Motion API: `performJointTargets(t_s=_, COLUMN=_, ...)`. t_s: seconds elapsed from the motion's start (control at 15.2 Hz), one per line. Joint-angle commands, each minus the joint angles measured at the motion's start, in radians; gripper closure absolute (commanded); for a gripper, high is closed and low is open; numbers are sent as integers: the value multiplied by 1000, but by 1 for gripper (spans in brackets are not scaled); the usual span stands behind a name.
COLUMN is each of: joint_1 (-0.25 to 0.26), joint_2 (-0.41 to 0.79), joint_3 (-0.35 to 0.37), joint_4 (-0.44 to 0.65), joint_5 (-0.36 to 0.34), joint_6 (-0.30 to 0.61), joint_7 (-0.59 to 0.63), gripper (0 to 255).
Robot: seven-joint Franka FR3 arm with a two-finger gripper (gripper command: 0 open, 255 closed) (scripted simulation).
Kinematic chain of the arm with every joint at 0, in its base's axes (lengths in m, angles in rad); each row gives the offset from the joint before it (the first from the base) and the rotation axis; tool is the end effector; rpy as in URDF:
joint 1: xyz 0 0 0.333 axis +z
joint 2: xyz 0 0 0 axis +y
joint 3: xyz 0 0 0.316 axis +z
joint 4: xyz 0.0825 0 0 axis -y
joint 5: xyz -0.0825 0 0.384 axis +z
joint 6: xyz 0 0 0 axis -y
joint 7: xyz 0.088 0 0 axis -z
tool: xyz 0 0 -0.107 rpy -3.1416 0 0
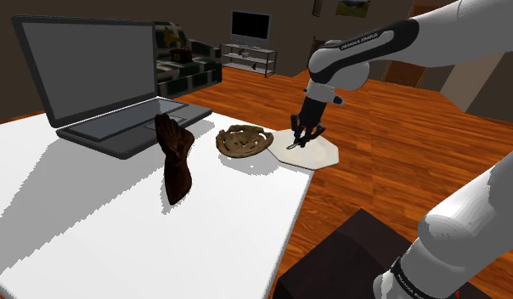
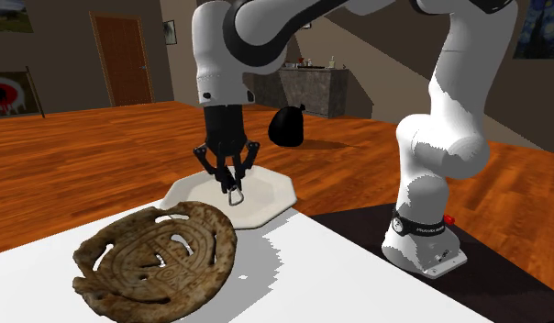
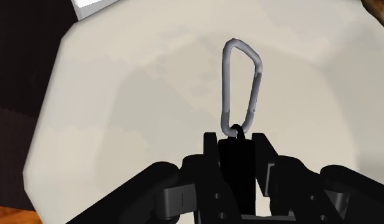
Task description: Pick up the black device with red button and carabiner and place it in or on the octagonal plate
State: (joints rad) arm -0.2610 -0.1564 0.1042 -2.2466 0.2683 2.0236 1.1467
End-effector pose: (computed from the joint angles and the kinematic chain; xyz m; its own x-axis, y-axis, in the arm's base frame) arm 0.4849 -0.0602 0.4275 0.1372 -0.9640 -0.2279 -0.9904 -0.1372 -0.0161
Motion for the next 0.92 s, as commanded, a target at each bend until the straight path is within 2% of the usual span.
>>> performJointTargets(t_s=0.0, joint_1=0, joint_2=9, joint_3=0, joint_4=-16, joint_5=2, joint_6=25, joint_7=-7, gripper=255)
performJointTargets(t_s=0.53, joint_1=0, joint_2=11, joint_3=0, joint_4=-18, joint_5=3, joint_6=29, joint_7=-8, gripper=255)
performJointTargets(t_s=0.59, joint_1=0, joint_2=11, joint_3=0, joint_4=-18, joint_5=3, joint_6=29, joint_7=-8, gripper=0)
performJointTargets(t_s=0.86, joint_1=0, joint_2=11, joint_3=0, joint_4=-18, joint_5=3, joint_6=29, joint_7=-8, gripper=0)
